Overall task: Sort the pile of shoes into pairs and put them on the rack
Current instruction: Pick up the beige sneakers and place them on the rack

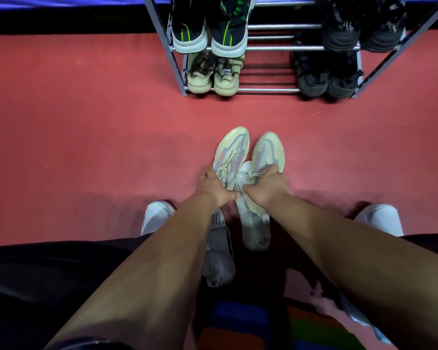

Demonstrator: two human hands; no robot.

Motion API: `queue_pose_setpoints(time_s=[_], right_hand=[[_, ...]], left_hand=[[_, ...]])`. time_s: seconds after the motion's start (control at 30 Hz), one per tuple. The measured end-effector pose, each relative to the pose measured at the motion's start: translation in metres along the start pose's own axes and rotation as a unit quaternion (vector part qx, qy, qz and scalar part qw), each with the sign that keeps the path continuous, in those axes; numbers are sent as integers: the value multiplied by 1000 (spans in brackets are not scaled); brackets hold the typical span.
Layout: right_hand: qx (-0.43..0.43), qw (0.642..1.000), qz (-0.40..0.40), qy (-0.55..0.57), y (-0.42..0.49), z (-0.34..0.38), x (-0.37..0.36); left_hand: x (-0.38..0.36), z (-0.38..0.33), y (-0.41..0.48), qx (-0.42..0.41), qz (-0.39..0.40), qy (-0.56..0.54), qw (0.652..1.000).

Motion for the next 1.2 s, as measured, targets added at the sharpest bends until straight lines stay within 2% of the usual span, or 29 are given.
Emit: queue_pose_setpoints(time_s=[0.07, 0.13, 0.3, 0.47, 0.57, 0.77, 0.83, 0.93, 1.03, 1.13, 1.2], right_hand=[[59, 997, -45, -16, 6, 1, 16], [74, 996, -56, 0, 15, -5, 25], [10, 996, -50, 69, 27, -26, 43], [9, 993, -96, 68, 23, -9, 97], [37, 994, -91, 48, 16, 14, 140], [185, 970, -86, -135, -28, 106, 253], [212, 957, -80, -182, -46, 132, 288], [262, 933, -121, -217, -77, 165, 342], [273, 932, -178, -159, -104, 178, 398], [279, 933, -222, -56, -117, 178, 438], [278, 929, -244, 16, -125, 179, 456]], left_hand=[[3, -5, 0, -11, -17, 44, 999], [9, -12, -1, -16, -37, 45, 998], [31, -25, -9, 40, -24, -89, 995], [61, -41, -39, 89, -21, -170, 981], [73, -48, -49, 105, -15, -196, 975], [141, -101, -105, 63, -14, -143, 988], [167, -129, -121, 19, -4, -76, 997], [209, -170, -152, -51, 38, -11, 998], [270, -195, -186, -89, 12, 54, 994], [326, -212, -220, -121, -38, 46, 991], [366, -213, -233, -113, -107, 29, 987]])
Point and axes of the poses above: each hand's wrist, its own y-axis towards the middle knuckle, its own x-axis out of the back of the hand, z = x × y, the point moved 10 cm from there along y, towards the middle knuckle, and after that the axes turned 14 degrees about -z, right-handed, at the moved point
